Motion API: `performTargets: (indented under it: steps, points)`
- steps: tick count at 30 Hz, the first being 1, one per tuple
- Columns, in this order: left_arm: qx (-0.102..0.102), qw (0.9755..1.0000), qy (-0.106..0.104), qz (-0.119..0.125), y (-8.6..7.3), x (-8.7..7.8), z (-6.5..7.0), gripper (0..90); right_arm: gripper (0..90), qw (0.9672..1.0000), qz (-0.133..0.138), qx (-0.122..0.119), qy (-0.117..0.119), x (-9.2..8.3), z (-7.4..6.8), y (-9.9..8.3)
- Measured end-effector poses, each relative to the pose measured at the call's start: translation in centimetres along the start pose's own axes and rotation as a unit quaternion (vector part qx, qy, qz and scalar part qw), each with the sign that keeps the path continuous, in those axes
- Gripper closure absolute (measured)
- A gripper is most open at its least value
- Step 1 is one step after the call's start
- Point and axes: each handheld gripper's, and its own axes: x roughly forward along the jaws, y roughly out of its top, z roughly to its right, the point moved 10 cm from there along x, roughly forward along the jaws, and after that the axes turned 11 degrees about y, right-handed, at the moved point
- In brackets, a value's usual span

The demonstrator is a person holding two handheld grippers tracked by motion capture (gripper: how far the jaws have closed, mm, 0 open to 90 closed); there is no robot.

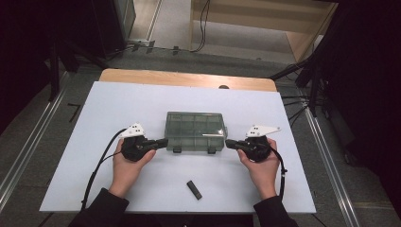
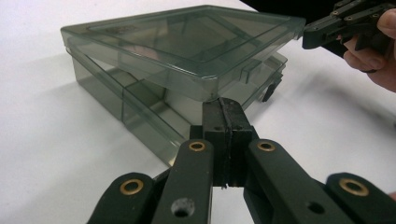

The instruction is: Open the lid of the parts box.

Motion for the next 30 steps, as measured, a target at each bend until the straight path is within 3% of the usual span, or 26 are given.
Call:
performTargets:
  steps: [9,17,18,20,23,25,30]
  points:
    - [-0.003,0.9999,0.0,0.011,1.0,0.2,0.0,89.2,86.4,0.9994,0.031,0.001,0.012,-1.3,-0.1,0.8]
    - [-0.007,0.9995,0.001,0.031,2.3,0.1,-0.2,89.2,55.9,0.9946,0.103,0.011,0.0,-3.0,0.4,2.0]
    - [-0.007,0.9995,0.001,0.032,2.5,0.1,-0.2,89.2,49.6,0.993,0.117,0.014,0.009,-3.1,0.3,2.4]
    - [-0.009,0.9994,0.001,0.034,2.7,0.2,-0.2,89.2,45.5,0.9927,0.12,0.014,0.01,-3.1,0.2,2.5]
    - [-0.013,0.9992,-0.001,0.039,2.9,0.4,-0.3,89.2,33.3,0.9933,0.115,-0.002,-0.008,-2.9,0.3,2.7]
    - [-0.015,0.999,-0.002,0.041,3.1,0.5,-0.5,89.2,23.2,0.9934,0.111,0.002,-0.028,-2.8,0.6,2.8]
    - [-0.014,0.9989,0.0,0.044,3.4,0.6,-0.6,89.2,13.3,0.9937,0.112,0.011,0.005,-2.2,0.6,2.8]
